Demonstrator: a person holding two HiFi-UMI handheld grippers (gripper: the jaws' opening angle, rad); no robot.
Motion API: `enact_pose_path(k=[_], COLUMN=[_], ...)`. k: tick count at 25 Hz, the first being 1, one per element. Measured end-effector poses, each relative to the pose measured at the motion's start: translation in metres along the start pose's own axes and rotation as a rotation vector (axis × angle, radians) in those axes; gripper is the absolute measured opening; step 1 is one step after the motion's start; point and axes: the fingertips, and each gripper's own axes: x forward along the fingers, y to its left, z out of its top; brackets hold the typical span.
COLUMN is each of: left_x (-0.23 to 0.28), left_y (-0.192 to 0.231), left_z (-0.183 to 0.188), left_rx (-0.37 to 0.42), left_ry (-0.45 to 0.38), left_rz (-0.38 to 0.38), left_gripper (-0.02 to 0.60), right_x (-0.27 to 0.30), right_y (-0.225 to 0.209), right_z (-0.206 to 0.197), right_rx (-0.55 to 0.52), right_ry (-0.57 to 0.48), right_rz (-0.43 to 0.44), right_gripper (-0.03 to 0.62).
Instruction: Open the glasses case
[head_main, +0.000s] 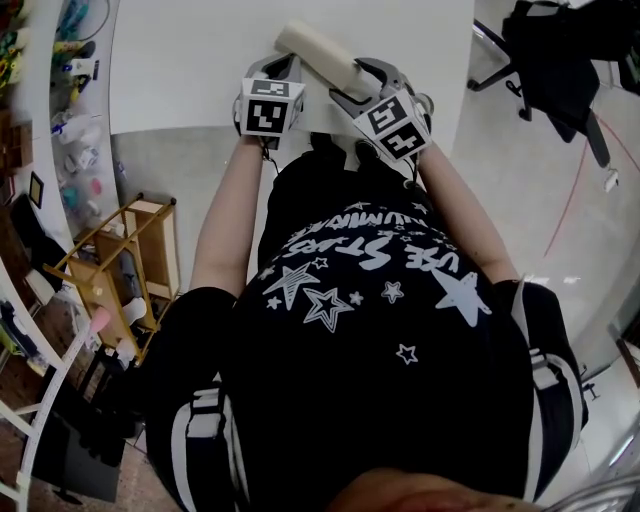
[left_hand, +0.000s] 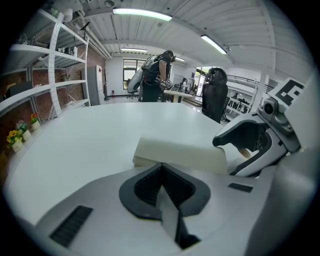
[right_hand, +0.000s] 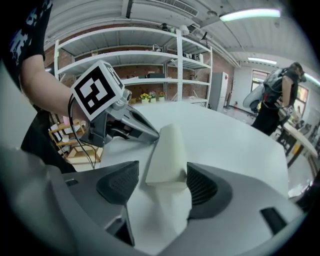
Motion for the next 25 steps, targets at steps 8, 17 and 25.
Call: enact_pose_path(k=[8,17,25], left_x=[0.003,0.004,0.005], left_y=[0.003,0.001,0.001], left_z=[0.002,0.001,0.001], left_rx=[0.023,-0.024,-0.026], left_ry=[0.011,0.065,0.093], left_rz=[0.004,-0.025,-0.036], left_gripper=[0.012,0.012,0.012], right_x=[0.009,0.016,0.018], right_y=[-0.005,-0.007,-0.009], right_z=[-0.002,-0.008,-0.009], right_rx=[-0.085,-0.161,-0.161], right_ry=[0.044,0.106,0.149], right_rz=[-0.054,-0.109,-0.151], right_gripper=[0.287,0.286,0.29])
